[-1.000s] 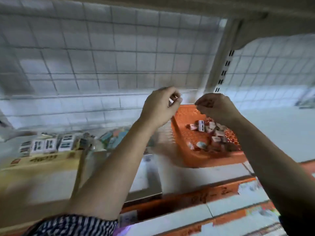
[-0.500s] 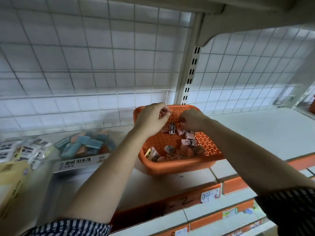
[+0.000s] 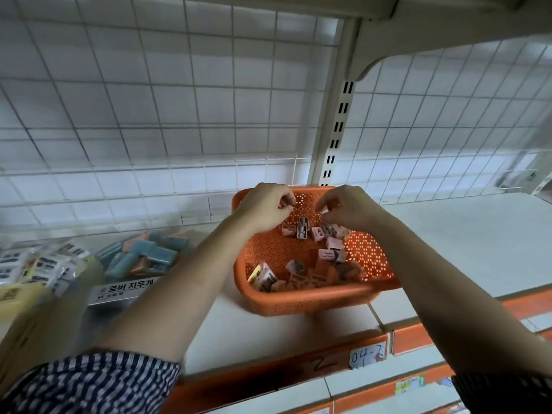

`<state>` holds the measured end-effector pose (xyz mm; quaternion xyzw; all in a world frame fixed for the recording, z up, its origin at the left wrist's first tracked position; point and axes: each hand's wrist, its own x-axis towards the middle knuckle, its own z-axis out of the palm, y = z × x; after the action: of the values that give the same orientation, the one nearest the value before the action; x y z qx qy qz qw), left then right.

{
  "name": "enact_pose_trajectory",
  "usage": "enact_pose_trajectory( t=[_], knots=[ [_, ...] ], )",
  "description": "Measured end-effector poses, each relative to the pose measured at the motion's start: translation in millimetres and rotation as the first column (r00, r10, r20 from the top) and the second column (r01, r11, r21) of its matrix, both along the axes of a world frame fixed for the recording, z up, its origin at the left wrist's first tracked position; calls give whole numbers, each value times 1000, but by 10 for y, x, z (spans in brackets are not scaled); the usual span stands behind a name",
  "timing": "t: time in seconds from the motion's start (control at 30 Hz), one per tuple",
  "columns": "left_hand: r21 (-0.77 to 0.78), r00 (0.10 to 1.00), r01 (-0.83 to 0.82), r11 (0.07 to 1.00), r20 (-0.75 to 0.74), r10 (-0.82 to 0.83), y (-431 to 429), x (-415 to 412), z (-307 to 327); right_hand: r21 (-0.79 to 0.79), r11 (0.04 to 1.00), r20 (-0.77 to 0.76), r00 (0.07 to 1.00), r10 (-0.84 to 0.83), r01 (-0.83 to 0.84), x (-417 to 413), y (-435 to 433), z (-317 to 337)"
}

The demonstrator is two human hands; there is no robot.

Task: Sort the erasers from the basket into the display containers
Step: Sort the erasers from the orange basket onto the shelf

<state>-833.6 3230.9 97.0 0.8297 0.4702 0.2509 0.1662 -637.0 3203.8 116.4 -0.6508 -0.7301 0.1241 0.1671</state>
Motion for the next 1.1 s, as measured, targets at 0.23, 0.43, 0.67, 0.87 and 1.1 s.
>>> enact_pose_trajectory(
  t=[0.23, 0.43, 0.67, 0.87, 1.1],
  knots=[
    [-100, 899, 56, 993, -429, -94, 247, 236, -52, 139, 971, -301, 942, -146, 195, 80, -360, -58],
    [-168, 883, 77, 983, -447, -146, 249, 251, -153, 212, 956, -420, 902, -98, 203, 73, -423, -138],
    [-115, 864, 68, 991, -490, -116, 215, 316, -159, 213, 955, -443, 892, -95, 208, 70, -432, -144],
    [62, 998, 0, 998, 56, -4, 42, 86, 93, 236, 964, -436, 900, -11, 126, -56, -497, 55],
    [186, 923, -160, 970, 376, 80, -421, -912, 240, 268, 963, -667, 726, 169, 23, -902, -494, 379]
  ],
)
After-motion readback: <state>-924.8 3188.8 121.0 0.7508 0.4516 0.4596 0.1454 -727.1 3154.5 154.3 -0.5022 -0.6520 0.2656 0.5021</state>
